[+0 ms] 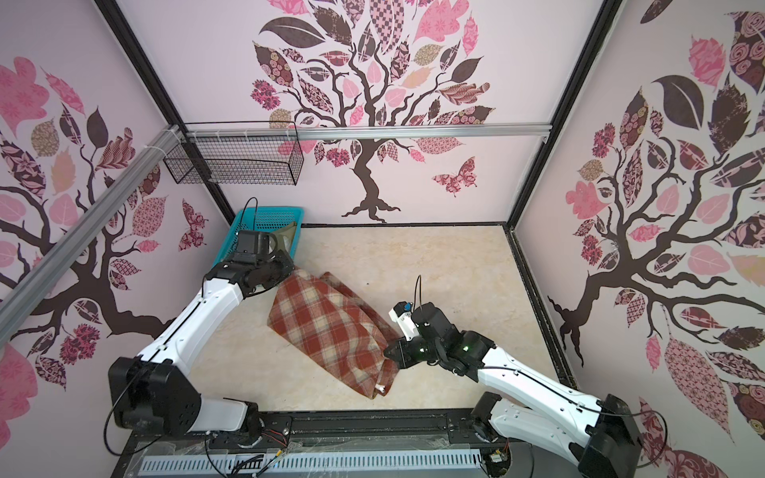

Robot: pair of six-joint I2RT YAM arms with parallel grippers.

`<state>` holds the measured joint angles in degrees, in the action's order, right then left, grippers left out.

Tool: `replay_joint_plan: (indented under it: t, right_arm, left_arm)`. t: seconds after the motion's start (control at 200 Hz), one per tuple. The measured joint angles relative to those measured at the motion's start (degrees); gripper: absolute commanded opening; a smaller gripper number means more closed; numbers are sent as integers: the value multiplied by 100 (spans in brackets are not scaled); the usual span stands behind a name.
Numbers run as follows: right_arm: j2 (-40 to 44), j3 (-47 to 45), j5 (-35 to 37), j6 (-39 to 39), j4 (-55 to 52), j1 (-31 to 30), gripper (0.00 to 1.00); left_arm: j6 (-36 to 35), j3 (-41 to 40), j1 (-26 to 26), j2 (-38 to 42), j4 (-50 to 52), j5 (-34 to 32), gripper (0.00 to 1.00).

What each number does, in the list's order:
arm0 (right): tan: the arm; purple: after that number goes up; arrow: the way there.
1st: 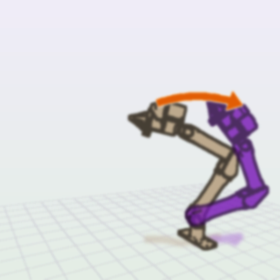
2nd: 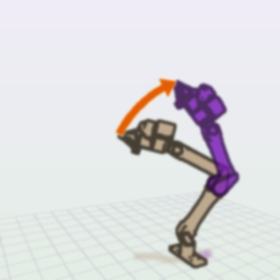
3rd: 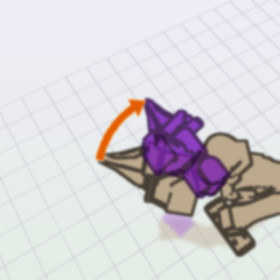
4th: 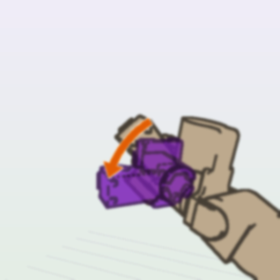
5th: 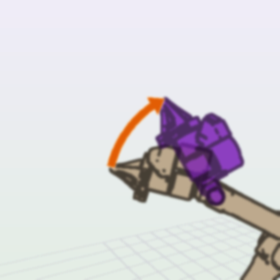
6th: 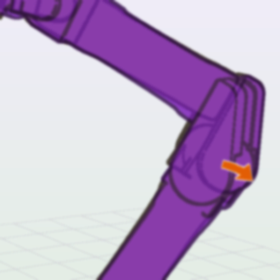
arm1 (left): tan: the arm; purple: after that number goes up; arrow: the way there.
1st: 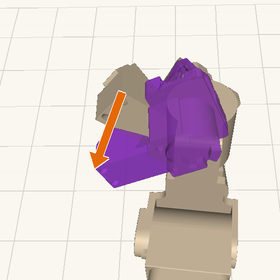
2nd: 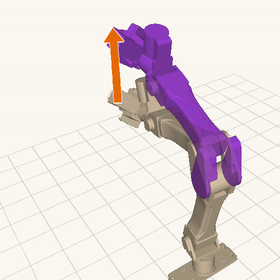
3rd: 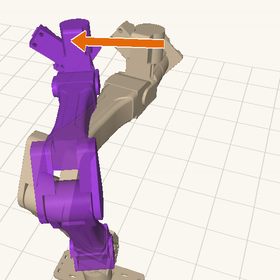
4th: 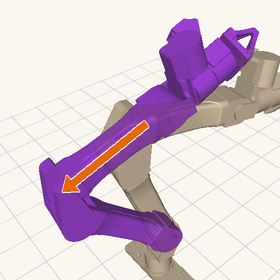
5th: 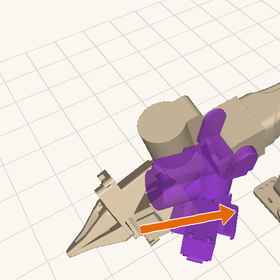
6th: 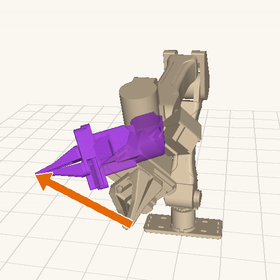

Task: Fold and stack skirts
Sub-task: Fold the skirt at the center of the table.

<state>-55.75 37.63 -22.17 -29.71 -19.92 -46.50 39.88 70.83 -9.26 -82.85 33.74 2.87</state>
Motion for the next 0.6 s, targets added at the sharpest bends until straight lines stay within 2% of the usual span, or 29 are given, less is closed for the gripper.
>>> replay_joint_plan:
  t: [0.255,0.6]
  right_arm:
    - [-310,-249,-90,-7,282,264,0]
    - [-619,-452,-35,-24,461,385,0]
  left_arm:
    - [-35,140,-26,-876,-402,160,0]
    - [-44,140,-28,-1460,-737,297,0]
